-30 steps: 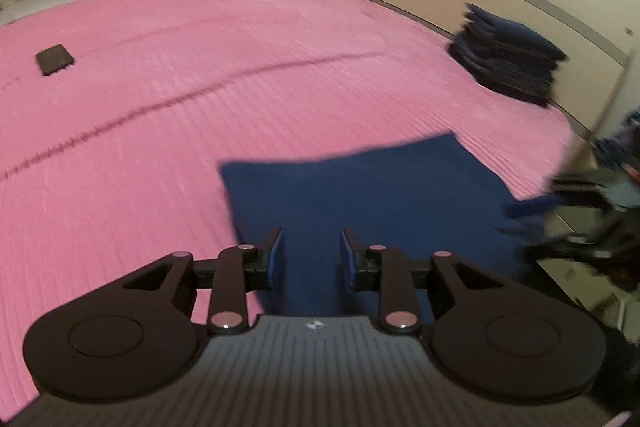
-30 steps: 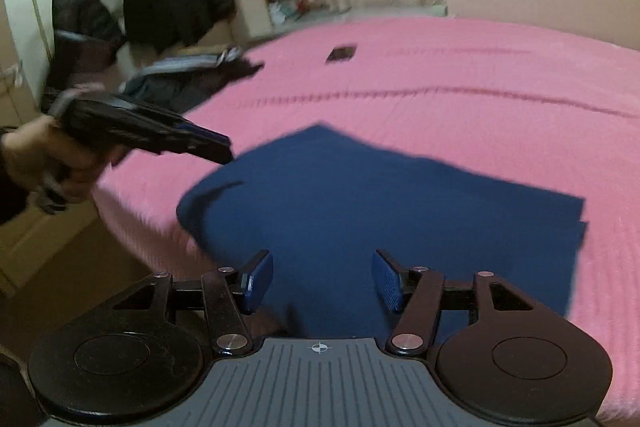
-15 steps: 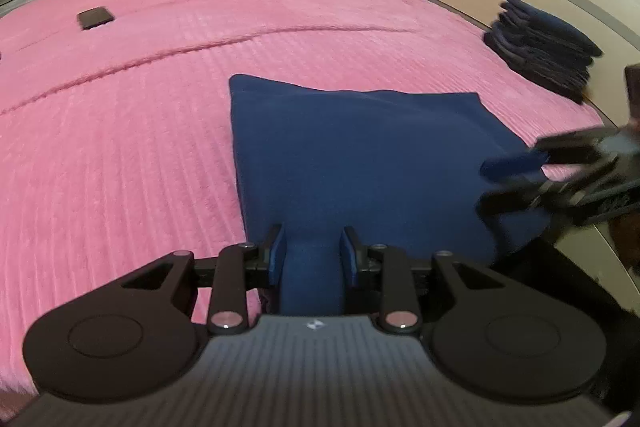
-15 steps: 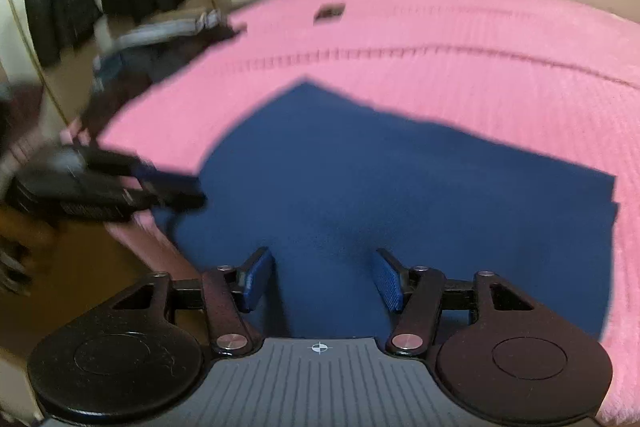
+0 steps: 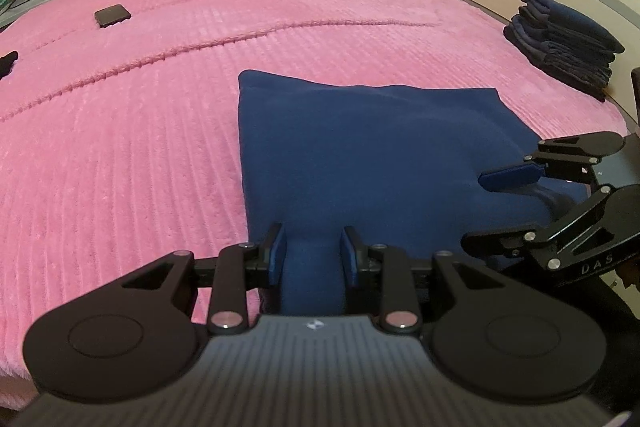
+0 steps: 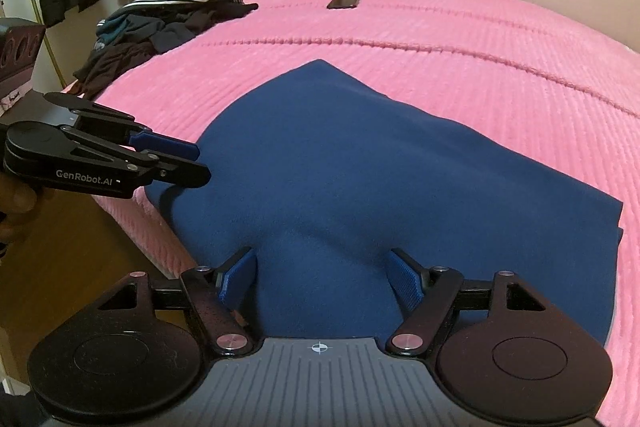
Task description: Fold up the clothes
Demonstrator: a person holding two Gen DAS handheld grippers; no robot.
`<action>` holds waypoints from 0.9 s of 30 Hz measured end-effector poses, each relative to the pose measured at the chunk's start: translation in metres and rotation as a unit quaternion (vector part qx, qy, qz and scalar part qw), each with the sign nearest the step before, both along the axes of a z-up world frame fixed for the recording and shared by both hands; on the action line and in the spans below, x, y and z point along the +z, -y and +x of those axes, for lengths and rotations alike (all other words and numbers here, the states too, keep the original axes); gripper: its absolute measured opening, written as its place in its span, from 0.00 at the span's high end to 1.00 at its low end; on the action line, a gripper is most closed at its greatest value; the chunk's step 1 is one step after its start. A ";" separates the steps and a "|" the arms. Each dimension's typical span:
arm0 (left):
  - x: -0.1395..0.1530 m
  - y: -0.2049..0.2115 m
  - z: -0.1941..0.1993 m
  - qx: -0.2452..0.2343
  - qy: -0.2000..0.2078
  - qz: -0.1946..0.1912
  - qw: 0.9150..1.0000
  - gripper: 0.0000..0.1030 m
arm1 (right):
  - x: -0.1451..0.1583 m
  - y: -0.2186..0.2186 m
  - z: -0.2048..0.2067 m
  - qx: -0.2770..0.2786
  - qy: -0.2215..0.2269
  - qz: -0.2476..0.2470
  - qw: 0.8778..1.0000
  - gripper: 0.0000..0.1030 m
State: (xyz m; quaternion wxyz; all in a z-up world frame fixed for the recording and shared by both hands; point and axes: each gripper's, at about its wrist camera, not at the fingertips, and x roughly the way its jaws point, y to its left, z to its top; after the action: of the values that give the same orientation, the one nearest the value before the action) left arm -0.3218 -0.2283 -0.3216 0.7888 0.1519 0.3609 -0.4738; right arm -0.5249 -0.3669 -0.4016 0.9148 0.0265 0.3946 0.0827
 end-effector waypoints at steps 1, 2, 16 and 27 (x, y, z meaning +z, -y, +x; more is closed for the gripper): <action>0.000 0.000 0.000 0.001 0.001 0.000 1.000 0.75 | 0.000 0.000 0.000 0.000 0.000 0.000 1.000 0.28; 0.000 0.000 0.000 0.001 0.001 0.000 1.000 0.75 | 0.000 0.000 0.000 0.001 0.000 0.000 1.000 0.28; 0.022 -0.029 0.014 0.051 -0.038 -0.078 0.995 0.62 | 0.044 0.014 0.052 0.056 0.020 -0.019 0.998 0.28; 0.006 0.019 0.119 0.026 -0.126 -0.085 0.988 0.48 | 0.026 0.045 0.149 0.233 0.002 -0.056 0.971 0.28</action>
State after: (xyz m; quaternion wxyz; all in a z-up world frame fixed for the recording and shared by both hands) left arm -0.2029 -0.2474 -0.3156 0.7593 0.0142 0.4193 -0.4975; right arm -0.3755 -0.4120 -0.3755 0.8711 -0.1180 0.3916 0.2718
